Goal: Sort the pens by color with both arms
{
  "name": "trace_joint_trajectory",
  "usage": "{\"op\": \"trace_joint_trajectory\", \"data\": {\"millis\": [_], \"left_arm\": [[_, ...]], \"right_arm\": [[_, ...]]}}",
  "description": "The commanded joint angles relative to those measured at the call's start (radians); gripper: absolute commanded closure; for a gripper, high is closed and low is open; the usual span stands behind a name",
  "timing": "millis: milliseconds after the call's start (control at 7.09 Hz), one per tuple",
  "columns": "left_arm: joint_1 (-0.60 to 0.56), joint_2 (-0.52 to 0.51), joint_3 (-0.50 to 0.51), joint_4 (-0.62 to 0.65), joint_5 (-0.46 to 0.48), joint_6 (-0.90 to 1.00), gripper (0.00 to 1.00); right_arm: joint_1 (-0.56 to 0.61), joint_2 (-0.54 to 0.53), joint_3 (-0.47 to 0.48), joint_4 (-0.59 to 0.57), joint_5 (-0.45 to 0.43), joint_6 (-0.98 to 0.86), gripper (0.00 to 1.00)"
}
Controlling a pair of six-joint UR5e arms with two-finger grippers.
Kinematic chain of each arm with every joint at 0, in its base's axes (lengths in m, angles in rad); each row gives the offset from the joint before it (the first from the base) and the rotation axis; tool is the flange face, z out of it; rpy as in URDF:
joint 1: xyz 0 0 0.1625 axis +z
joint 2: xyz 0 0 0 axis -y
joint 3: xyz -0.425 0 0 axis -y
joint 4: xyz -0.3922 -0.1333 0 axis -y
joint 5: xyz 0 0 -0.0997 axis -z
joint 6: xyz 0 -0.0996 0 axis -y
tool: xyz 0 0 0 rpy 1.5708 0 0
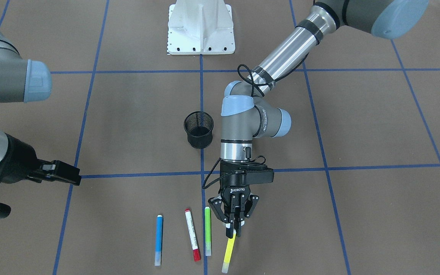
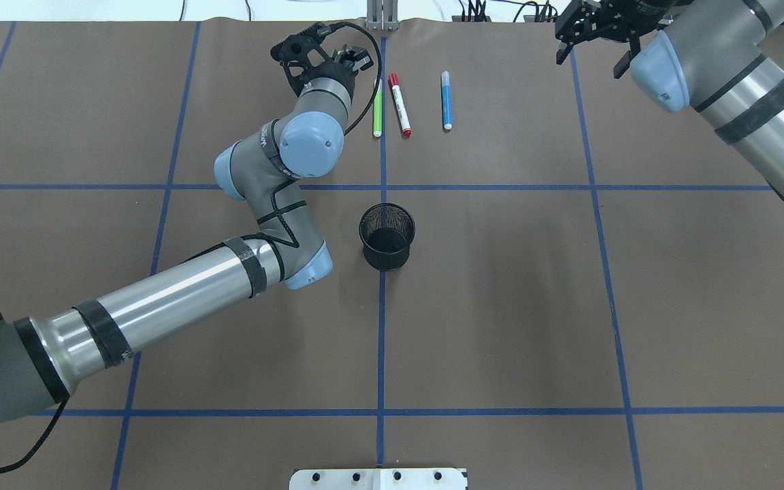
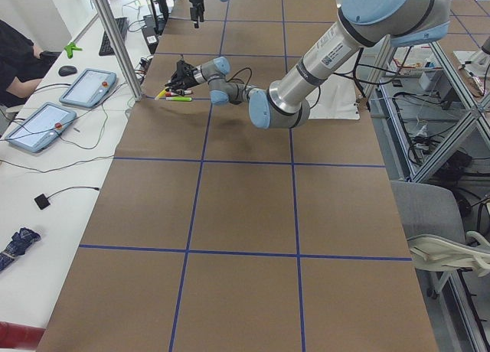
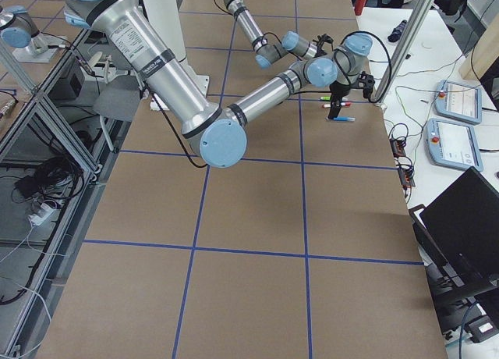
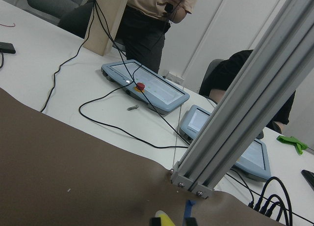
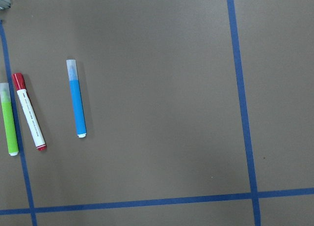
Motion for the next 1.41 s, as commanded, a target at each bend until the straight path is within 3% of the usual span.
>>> {"op": "trace_joint_trajectory", "data": {"millis": [0, 141, 282, 423, 705, 987, 1269], "left_arm": [[0.006, 0.010, -0.003, 0.004, -0.002, 0.009, 0.01], [0.006, 0.025, -0.047, 0.004, -0.025, 0.083, 0.00], [0.002, 0.077, -0.156, 0.006, -0.085, 0.225, 0.00], [-0.003, 0.158, -0.202, 0.000, -0.109, 0.321, 0.00], [-0.064, 0.182, -0.272, 0.030, -0.213, 0.403, 0.00], [-0.191, 0.227, -0.360, 0.198, -0.479, 0.406, 0.00], [-0.358, 0.260, -0.437, 0.514, -0.747, 0.691, 0.00]], "right_arm": [[0.000, 0.001, 0.000, 0.001, 0.000, 0.000, 0.00], [0.001, 0.010, 0.006, -0.001, 0.001, 0.001, 0.00], [0.009, 0.010, 0.027, -0.001, -0.008, 0.009, 0.00], [0.012, 0.012, 0.053, -0.003, -0.012, 0.012, 0.00], [0.032, 0.001, 0.063, -0.004, -0.012, -0.003, 0.00], [0.067, -0.005, 0.051, -0.047, -0.016, -0.021, 0.00], [0.102, -0.002, 0.052, -0.216, -0.017, -0.183, 0.00]]}}
